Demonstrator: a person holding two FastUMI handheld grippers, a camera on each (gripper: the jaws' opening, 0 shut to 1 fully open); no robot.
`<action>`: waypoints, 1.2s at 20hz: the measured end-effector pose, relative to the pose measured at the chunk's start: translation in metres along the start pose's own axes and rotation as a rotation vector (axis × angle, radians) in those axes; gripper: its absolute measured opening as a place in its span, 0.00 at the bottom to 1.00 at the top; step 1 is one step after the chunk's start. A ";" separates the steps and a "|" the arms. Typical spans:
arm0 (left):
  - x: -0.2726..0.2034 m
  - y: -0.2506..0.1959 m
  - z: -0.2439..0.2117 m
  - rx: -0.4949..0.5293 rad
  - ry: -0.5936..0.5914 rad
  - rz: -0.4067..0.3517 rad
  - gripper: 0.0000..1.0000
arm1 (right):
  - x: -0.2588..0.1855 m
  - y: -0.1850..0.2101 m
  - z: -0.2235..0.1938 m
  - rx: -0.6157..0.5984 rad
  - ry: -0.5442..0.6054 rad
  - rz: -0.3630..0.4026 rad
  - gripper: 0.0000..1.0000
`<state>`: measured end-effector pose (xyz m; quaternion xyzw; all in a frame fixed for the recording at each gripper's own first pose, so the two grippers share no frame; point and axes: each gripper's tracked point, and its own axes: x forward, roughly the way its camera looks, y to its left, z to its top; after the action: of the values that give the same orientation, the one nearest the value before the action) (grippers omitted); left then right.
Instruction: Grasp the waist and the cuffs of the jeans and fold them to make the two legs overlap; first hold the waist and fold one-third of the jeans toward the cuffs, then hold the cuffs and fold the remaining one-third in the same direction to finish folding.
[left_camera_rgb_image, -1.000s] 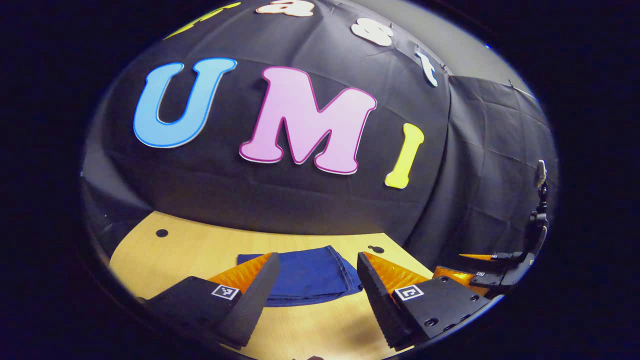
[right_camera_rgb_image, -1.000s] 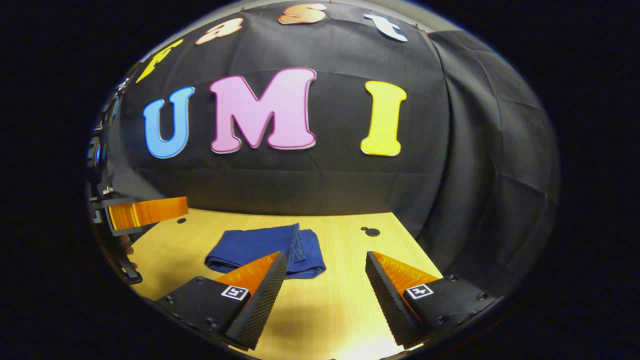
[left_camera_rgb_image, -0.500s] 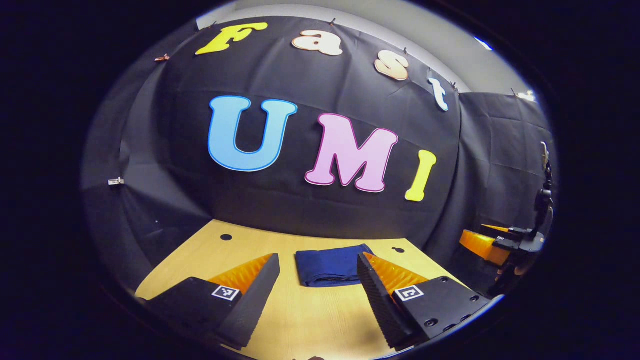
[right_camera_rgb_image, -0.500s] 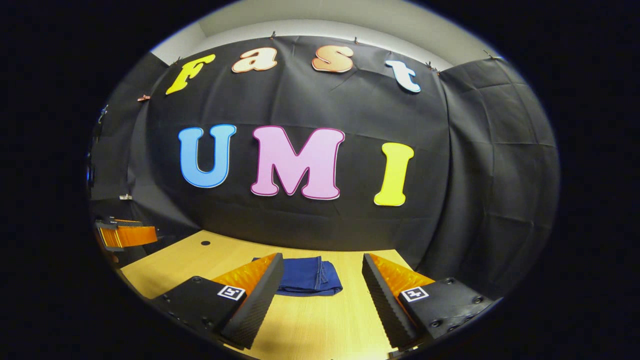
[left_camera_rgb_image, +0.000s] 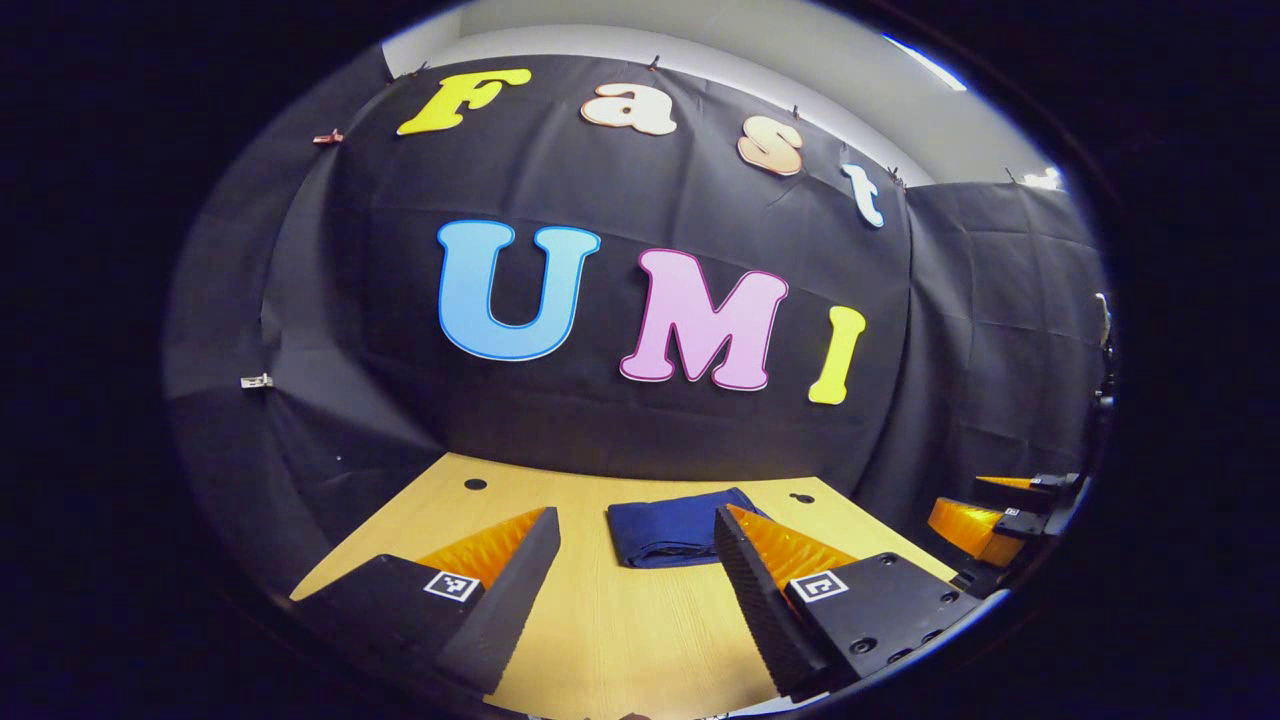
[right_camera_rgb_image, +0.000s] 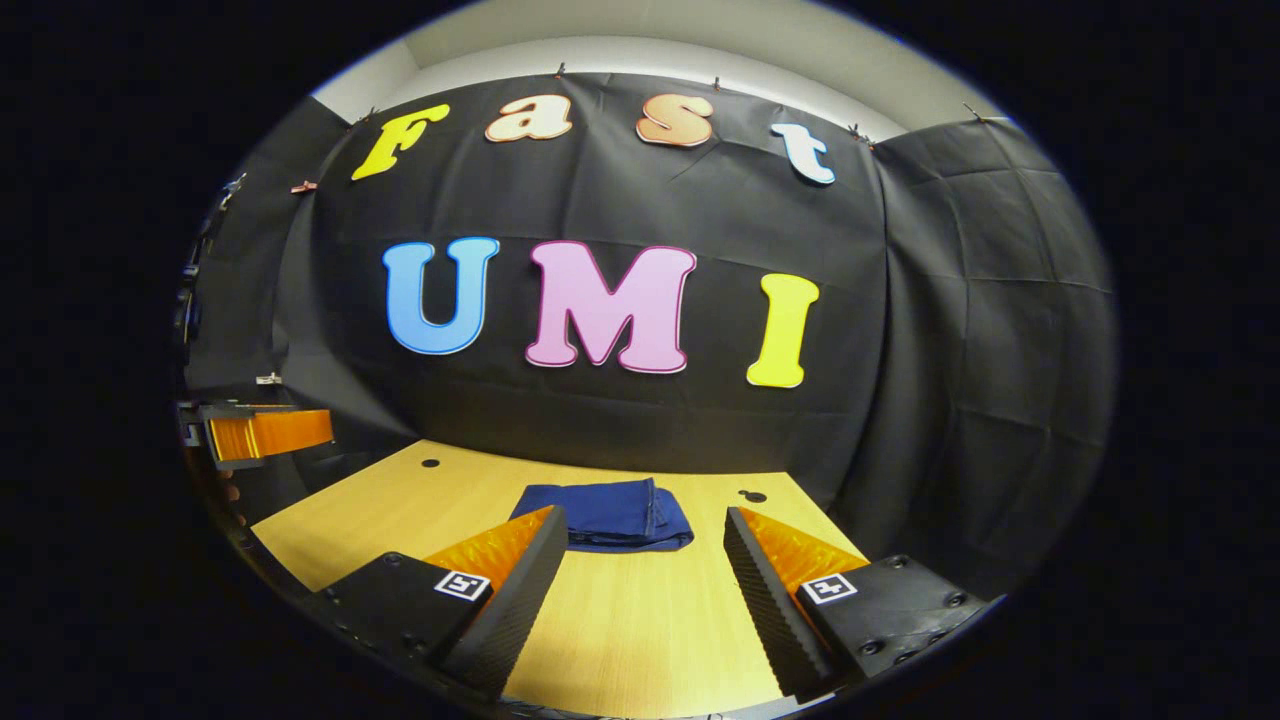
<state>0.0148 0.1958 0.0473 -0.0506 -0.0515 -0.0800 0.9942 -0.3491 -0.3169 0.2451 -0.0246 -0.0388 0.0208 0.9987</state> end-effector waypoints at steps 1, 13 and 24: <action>0.000 -0.001 -0.001 0.001 0.001 -0.001 0.96 | -0.001 0.004 0.001 -0.002 0.000 0.009 0.96; -0.010 0.001 0.004 0.068 0.004 -0.010 0.96 | -0.002 0.029 0.007 0.011 -0.011 0.061 0.96; -0.017 0.012 -0.012 0.059 0.037 0.008 0.96 | -0.013 0.038 -0.002 0.005 0.000 0.058 0.97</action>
<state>0.0011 0.2088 0.0327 -0.0200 -0.0353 -0.0756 0.9963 -0.3632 -0.2799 0.2403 -0.0230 -0.0382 0.0498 0.9978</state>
